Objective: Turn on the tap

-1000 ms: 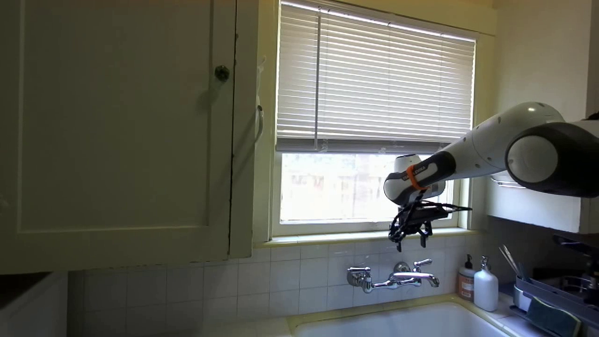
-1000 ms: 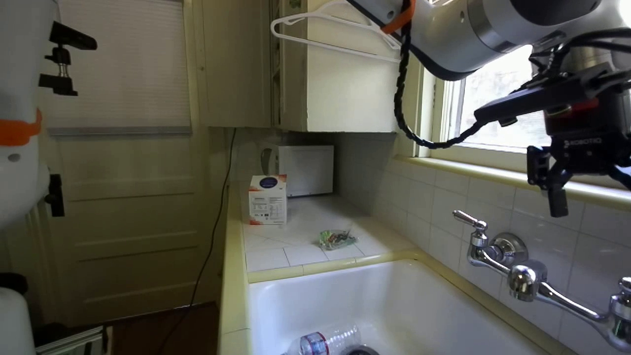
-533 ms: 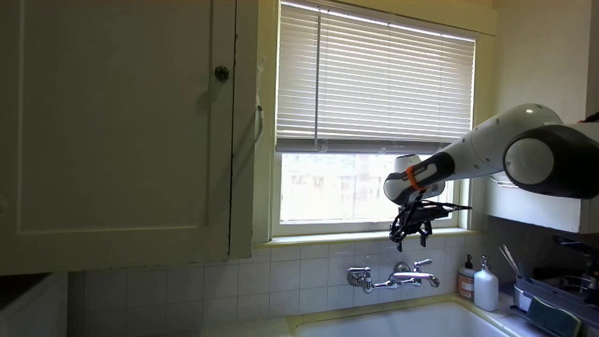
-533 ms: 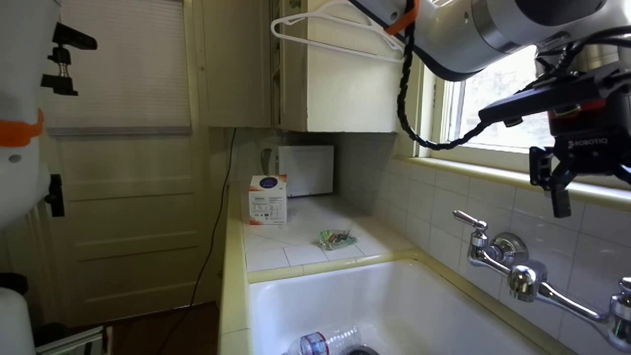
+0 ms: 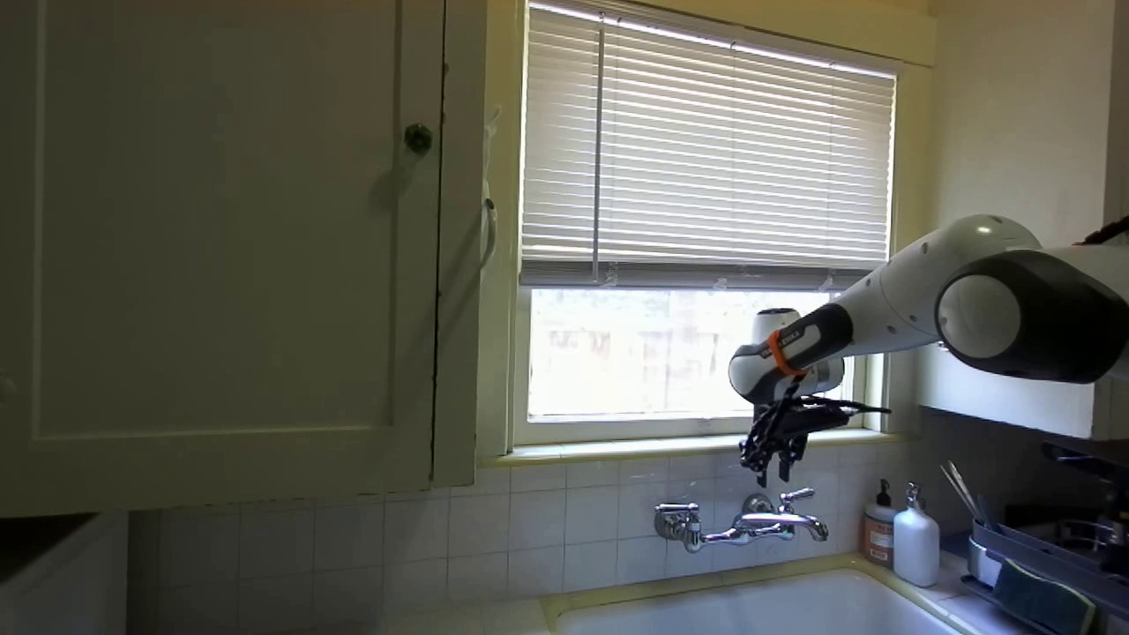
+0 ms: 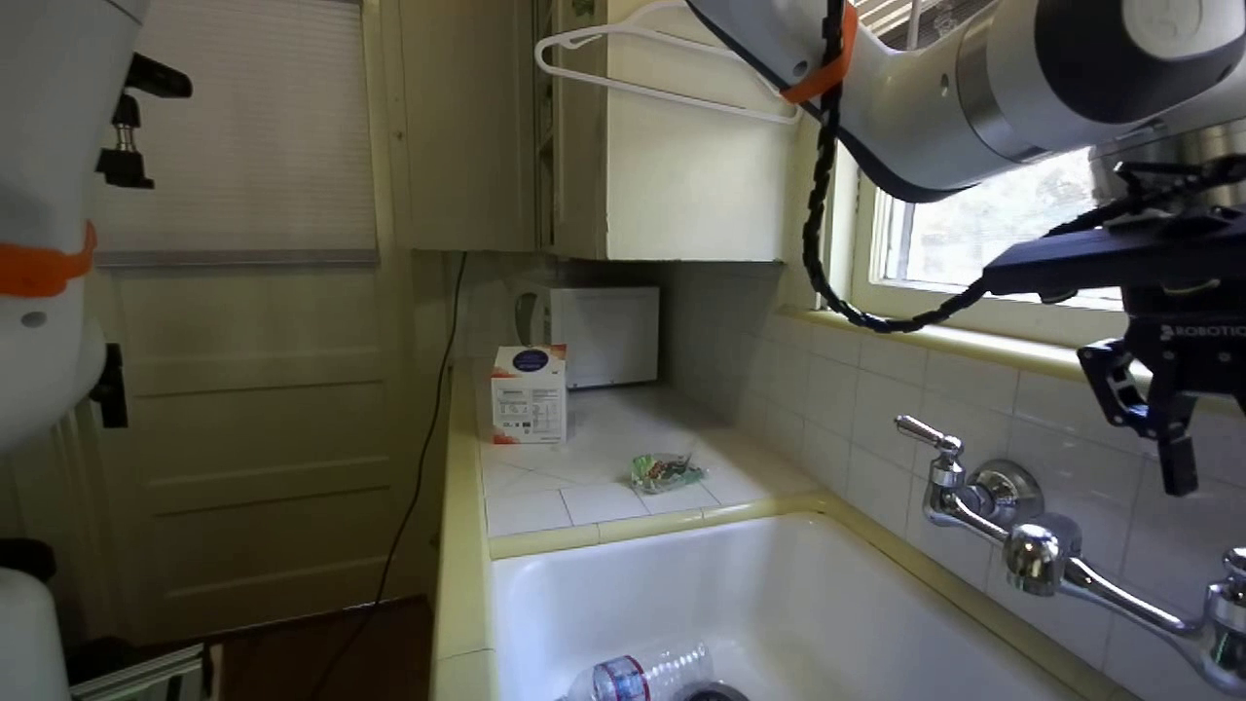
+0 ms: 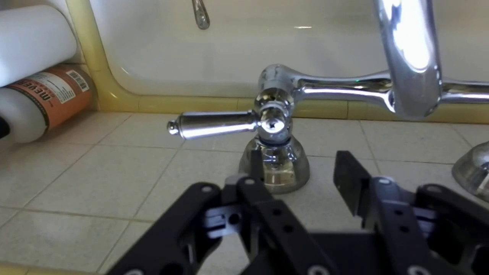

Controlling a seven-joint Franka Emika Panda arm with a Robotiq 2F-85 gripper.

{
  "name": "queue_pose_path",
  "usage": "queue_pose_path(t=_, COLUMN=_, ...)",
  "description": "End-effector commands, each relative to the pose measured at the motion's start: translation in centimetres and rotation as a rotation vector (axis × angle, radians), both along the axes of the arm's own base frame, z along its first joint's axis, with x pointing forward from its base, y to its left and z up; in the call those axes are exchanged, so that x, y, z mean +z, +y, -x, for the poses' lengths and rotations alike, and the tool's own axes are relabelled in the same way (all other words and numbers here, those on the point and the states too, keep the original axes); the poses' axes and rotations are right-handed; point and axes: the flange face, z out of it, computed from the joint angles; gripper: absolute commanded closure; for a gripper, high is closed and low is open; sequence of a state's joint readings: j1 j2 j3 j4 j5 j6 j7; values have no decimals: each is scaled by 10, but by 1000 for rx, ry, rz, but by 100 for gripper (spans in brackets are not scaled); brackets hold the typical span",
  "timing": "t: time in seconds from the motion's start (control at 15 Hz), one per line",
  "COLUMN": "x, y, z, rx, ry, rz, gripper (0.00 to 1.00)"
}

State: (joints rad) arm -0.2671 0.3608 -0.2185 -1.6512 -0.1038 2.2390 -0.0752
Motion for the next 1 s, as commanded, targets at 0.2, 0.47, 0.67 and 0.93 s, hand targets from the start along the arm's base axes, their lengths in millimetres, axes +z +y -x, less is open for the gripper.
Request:
queue_pose_path(t=0.2, x=1, y=-40, z=4, rx=6, ry=-71, rz=-55, gripper=100)
queue_pose_path(t=0.47, x=2, y=-57, z=8, rx=15, ry=-64, rz=-25, gripper=100)
queue_pose_path(t=0.67, x=-6, y=-64, z=8, rx=19, ry=-64, rz=-10, gripper=100)
queue_pose_path(t=0.93, x=-18, y=-71, z=10, rx=20, ry=-35, rz=2, gripper=100)
